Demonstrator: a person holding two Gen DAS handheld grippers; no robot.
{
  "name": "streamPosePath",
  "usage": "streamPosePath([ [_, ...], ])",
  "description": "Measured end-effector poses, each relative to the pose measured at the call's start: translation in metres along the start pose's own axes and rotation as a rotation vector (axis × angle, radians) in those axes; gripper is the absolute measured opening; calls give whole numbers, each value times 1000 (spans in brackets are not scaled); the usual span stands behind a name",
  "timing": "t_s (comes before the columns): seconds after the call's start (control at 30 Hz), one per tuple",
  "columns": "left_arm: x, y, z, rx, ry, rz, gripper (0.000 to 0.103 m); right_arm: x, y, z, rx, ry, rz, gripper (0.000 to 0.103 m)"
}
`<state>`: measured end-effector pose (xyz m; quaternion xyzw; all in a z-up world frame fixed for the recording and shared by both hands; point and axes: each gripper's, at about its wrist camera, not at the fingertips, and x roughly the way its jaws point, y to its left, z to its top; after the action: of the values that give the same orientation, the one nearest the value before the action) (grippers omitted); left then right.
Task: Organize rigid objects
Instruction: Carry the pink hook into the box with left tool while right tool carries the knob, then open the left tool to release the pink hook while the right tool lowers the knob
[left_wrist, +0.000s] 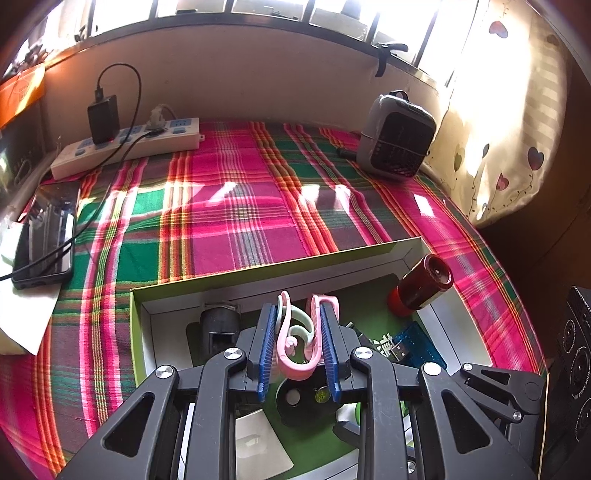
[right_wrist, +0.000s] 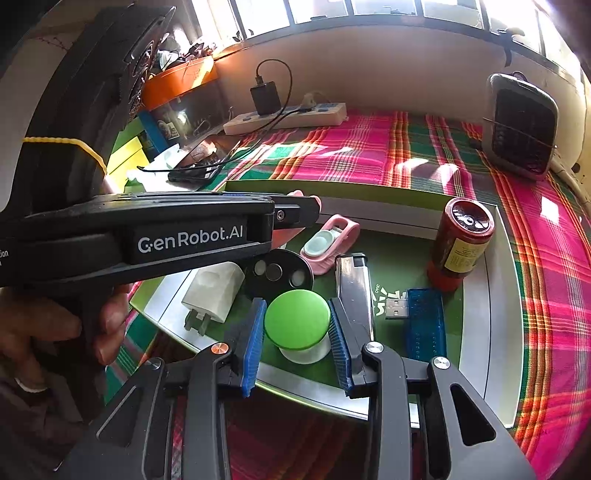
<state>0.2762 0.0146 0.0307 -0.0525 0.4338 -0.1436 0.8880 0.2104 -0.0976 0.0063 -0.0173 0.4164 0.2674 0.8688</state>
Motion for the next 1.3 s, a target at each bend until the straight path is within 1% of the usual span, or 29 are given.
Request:
streamPosePath([
  [0.47, 8, 1, -2, -10, 22, -3, 23, -1, 0, -1, 9, -1, 7, 35],
  [0.97, 6, 0, -4, -10, 23, 7, 24, 0, 0, -1, 6, 2, -1, 35],
  [1.1, 1, -1, -5, -9, 16, 17, 29, -1, 0, -2, 8, -2, 1, 35],
  [1.17, -2, -1, -6, -8, 6, 18, 30, -2, 0, -3, 11, -6, 0, 36],
  [1.3, -10, -1, -7, -11, -5, 32, 35, -7, 1, -4, 10, -21, -1, 38],
])
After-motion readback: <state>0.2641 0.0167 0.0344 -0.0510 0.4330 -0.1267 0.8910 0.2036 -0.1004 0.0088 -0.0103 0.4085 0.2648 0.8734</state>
